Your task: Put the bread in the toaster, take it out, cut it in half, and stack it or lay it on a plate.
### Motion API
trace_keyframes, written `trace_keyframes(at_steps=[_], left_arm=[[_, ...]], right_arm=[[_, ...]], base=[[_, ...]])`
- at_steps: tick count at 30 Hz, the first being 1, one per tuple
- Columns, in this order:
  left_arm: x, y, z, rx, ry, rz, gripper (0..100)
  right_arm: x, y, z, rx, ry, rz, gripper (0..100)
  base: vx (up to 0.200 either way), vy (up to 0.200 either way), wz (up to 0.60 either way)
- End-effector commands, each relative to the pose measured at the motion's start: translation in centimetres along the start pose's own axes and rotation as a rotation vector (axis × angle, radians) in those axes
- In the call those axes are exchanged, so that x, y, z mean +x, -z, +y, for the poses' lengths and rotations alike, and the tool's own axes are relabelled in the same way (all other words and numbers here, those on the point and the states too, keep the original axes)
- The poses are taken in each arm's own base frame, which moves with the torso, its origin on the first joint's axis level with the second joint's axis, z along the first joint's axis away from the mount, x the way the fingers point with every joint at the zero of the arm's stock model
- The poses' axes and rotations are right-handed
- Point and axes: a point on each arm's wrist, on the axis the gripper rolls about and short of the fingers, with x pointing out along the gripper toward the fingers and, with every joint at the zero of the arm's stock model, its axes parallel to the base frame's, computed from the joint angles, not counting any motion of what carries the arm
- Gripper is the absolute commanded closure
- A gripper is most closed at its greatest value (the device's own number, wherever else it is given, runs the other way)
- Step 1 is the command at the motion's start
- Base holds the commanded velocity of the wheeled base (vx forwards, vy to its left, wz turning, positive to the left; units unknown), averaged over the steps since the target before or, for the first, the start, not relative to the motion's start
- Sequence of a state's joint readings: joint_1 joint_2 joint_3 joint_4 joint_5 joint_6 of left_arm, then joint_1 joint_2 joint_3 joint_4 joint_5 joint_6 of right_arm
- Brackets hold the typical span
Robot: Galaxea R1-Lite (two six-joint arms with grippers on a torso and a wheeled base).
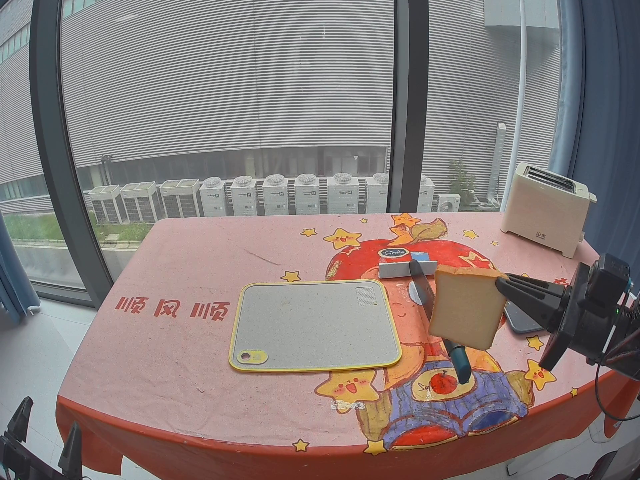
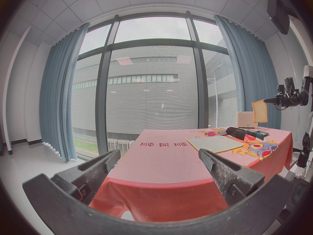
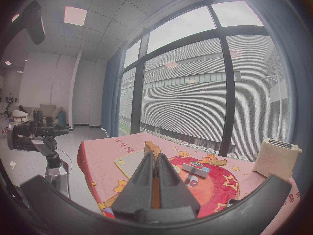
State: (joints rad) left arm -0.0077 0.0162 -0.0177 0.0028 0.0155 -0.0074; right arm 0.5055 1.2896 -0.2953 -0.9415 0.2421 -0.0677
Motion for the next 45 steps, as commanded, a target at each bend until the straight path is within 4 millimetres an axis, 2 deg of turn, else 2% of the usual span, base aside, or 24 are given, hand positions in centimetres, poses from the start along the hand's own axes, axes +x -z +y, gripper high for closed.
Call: trace_keyframes(at_steps=[1,5,11,17,21,26,45], left_arm=[[0.0,0.5,0.0,0.000,0.000,0.002,0],[0.0,0.5,0.0,0.000,-0.001,0.000,0],[0.0,0.5,0.0,0.003,0.003,0.000,0],[0.0,0.5,0.0,0.004,0.003,0.000,0],[0.0,0.5,0.0,0.004,0.003,0.000,0],[0.0,0.5,0.0,0.004,0.005,0.000,0],[0.0,0.5,0.0,0.004,0.003,0.000,0]], right_arm=[[0.1,0.0,0.5,0.004,-0.027,-0.001,100],[0.3,0.1,0.9,0.037,-0.055,0.005,100],[1.4,0.2,0.8,0.127,-0.038,0.029,100],[4.3,1.4,1.4,0.269,0.008,0.103,100],[5.4,1.2,2.3,0.312,0.009,0.048,100],[5.3,0.3,2.5,0.336,0.013,-0.055,100],[5.4,0.4,2.7,0.339,0.006,-0.049,100]], base=[[-0.200,0.000,0.00],[-0.200,0.000,0.00],[0.000,0.000,0.00],[0.000,0.000,0.00],[0.000,0.000,0.00],[0.000,0.000,0.00],[0.000,0.000,0.00]])
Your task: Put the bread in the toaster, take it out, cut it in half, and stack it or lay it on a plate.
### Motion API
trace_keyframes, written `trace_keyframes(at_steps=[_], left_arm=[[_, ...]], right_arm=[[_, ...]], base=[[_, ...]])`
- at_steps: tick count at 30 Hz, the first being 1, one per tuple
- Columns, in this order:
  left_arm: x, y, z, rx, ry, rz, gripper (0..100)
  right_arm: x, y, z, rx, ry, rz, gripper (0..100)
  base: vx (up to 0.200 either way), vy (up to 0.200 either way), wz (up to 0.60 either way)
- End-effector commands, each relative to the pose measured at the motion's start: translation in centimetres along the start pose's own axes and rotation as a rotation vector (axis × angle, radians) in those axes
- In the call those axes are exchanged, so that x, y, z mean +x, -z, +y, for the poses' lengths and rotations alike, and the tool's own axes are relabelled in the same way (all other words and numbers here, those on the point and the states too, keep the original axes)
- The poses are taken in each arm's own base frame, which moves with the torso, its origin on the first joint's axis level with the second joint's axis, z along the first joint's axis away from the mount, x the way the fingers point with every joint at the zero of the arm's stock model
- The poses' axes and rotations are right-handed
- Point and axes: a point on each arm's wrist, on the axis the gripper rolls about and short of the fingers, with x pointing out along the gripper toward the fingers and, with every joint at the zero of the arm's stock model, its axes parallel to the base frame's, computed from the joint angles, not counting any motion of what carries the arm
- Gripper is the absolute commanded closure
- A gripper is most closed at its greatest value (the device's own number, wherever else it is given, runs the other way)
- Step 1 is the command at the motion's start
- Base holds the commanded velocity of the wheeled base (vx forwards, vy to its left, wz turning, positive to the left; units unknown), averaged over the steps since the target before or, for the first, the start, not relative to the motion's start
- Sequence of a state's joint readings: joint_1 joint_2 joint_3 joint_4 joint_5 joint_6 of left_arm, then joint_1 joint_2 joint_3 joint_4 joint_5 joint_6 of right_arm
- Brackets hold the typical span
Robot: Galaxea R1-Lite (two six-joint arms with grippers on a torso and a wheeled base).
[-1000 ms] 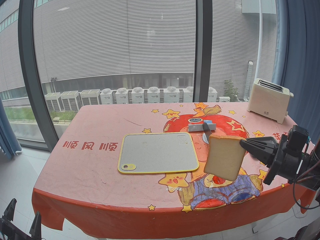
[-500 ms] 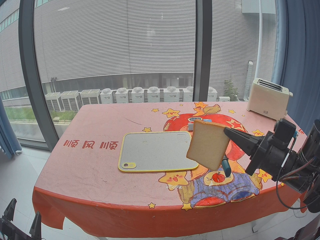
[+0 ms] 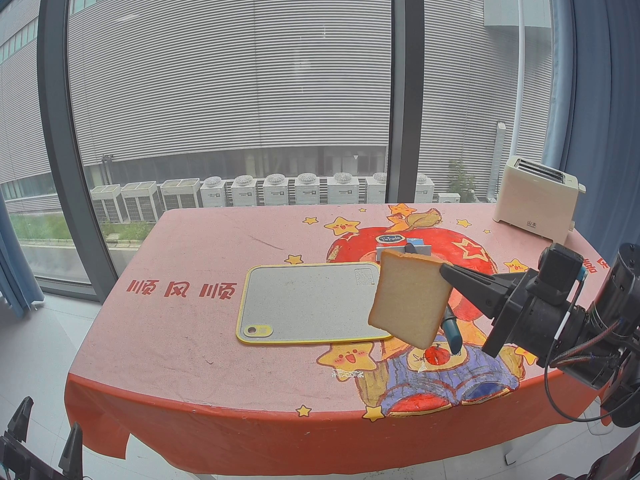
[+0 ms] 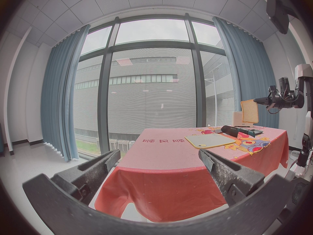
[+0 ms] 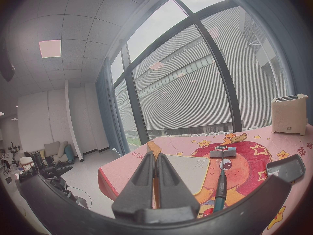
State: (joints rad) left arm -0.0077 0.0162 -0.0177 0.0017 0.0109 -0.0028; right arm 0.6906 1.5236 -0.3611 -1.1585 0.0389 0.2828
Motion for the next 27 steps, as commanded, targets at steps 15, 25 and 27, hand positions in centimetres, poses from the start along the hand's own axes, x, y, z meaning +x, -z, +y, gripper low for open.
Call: trace_keyframes(at_steps=[15,25,27], left_arm=[[0.01,0.52,0.00,0.000,0.000,0.001,0],[0.01,0.52,0.00,0.000,0.000,0.001,0],[0.01,0.52,0.00,0.000,-0.001,0.001,0]], right_arm=[[-0.06,-0.06,0.19,0.001,-0.008,-0.005,100],[-0.12,-0.21,0.27,0.000,-0.012,-0.013,100],[-0.09,-0.08,0.27,0.001,-0.014,-0.007,100]], base=[[0.000,0.000,0.00],[0.000,0.000,0.00],[0.000,0.000,0.00]])
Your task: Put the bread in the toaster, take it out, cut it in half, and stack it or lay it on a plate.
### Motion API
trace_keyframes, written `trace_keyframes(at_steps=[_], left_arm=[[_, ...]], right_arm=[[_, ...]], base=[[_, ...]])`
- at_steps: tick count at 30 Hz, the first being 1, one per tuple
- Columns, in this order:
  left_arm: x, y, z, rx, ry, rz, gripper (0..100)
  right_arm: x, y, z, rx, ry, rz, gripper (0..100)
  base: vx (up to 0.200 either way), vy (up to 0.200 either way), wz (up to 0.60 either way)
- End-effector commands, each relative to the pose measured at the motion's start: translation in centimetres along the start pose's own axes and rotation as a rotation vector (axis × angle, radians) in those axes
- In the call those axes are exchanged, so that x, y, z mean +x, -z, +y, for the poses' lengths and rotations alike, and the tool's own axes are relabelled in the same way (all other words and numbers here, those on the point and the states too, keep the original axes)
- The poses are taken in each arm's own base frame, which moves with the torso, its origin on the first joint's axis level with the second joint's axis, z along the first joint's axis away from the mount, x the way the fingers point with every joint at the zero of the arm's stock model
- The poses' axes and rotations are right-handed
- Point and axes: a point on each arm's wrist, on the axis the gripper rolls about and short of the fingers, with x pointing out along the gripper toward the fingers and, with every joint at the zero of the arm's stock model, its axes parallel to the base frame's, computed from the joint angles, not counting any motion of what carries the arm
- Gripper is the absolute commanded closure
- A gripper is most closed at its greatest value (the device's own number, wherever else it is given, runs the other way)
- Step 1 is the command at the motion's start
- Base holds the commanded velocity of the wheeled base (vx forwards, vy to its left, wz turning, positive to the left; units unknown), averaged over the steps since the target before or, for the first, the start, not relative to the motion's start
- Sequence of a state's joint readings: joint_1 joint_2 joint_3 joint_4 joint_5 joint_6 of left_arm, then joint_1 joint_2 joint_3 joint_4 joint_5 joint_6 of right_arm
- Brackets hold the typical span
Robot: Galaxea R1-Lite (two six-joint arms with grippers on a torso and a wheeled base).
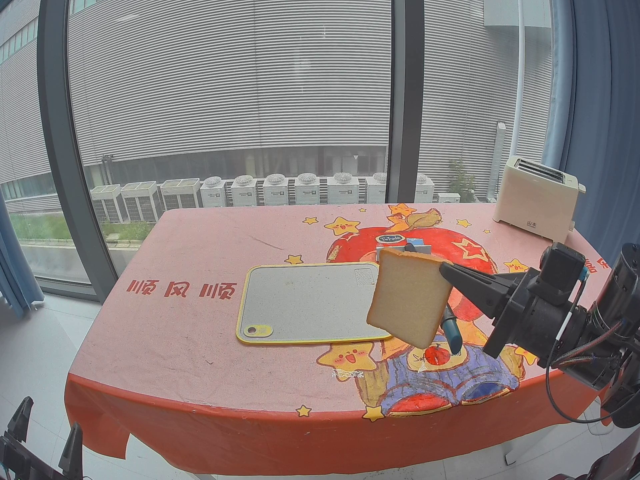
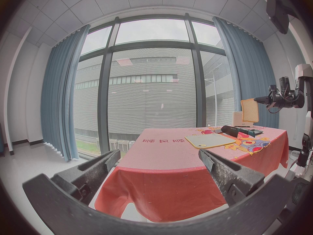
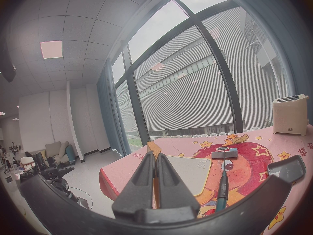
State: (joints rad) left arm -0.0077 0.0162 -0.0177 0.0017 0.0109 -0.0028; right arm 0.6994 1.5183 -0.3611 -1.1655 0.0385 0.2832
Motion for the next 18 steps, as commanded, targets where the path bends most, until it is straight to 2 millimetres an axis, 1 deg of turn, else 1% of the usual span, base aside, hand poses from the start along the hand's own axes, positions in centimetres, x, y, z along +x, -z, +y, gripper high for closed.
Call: trace_keyframes(at_steps=[1,11,18], left_arm=[[0.0,0.5,0.0,0.000,0.000,0.001,0],[0.0,0.5,0.0,0.000,-0.001,0.001,0],[0.0,0.5,0.0,0.000,-0.001,0.001,0]], right_arm=[[0.1,0.1,0.0,0.002,-0.001,0.006,100],[0.0,0.1,0.1,0.016,-0.004,0.002,100],[0.4,1.1,0.2,0.030,-0.010,0.047,100]], base=[[0.000,0.000,0.00],[0.000,0.000,0.00],[0.000,0.000,0.00]])
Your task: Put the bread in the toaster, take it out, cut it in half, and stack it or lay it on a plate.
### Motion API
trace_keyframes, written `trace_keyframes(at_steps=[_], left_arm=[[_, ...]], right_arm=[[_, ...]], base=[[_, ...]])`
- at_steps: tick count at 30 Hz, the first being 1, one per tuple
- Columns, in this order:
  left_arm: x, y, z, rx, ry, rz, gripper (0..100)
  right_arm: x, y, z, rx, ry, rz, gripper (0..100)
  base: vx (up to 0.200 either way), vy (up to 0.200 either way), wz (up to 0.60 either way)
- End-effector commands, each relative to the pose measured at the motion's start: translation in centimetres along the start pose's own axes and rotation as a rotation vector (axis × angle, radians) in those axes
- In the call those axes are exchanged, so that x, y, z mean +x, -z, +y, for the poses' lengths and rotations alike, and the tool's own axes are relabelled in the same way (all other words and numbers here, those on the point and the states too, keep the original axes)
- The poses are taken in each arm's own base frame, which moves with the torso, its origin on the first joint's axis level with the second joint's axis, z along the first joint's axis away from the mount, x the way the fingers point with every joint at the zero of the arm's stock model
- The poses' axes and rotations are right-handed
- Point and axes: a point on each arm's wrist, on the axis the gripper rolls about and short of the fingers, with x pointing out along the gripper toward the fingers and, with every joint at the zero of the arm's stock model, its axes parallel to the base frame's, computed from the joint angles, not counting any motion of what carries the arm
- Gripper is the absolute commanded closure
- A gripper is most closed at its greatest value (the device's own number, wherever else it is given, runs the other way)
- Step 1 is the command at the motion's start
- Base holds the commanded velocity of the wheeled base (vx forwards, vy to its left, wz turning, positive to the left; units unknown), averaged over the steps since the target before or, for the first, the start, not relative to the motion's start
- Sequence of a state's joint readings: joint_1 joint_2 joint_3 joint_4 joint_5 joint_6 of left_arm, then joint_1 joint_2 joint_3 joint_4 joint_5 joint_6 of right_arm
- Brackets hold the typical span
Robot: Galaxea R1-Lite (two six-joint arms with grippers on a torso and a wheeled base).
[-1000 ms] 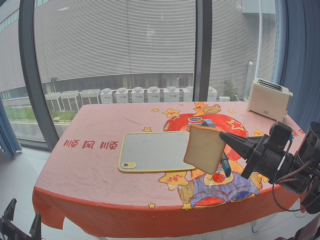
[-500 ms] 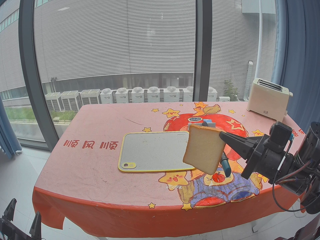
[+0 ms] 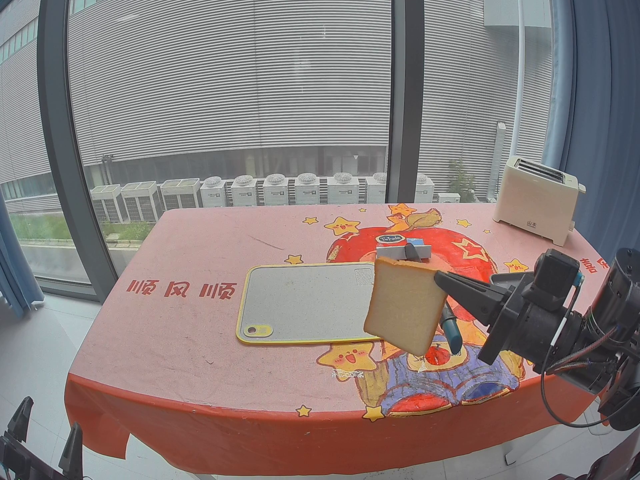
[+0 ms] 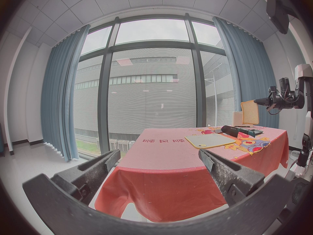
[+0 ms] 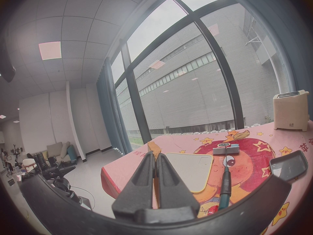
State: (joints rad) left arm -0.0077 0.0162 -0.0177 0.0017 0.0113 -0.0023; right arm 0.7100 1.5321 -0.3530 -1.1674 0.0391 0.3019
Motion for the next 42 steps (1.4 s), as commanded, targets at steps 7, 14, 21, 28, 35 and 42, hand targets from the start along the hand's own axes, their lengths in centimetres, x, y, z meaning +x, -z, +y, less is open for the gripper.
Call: trace_keyframes(at_steps=[7,14,21,28,35,42], left_arm=[[0.0,0.5,0.0,-0.001,0.001,0.001,0],[0.0,0.5,0.0,-0.001,0.001,0.001,0],[0.0,0.5,0.0,-0.001,-0.001,0.001,0],[0.0,0.5,0.0,-0.001,-0.001,0.001,0],[0.0,0.5,0.0,-0.001,-0.001,0.001,0],[0.0,0.5,0.0,-0.001,-0.001,0.001,0]], right_arm=[[0.4,0.2,0.6,0.083,-0.027,0.010,100],[1.3,0.7,0.1,0.127,-0.006,0.029,100],[1.7,0.4,0.5,0.170,-0.021,0.019,100],[2.6,1.1,0.3,0.196,-0.011,0.044,100],[4.2,1.1,0.1,0.300,0.013,0.030,100],[6.1,0.6,-0.1,0.427,0.016,-0.001,100]], base=[[0.000,0.000,0.00],[0.000,0.000,0.00],[0.000,0.000,0.00],[0.000,0.000,0.00],[0.000,0.000,0.00],[0.000,0.000,0.00]])
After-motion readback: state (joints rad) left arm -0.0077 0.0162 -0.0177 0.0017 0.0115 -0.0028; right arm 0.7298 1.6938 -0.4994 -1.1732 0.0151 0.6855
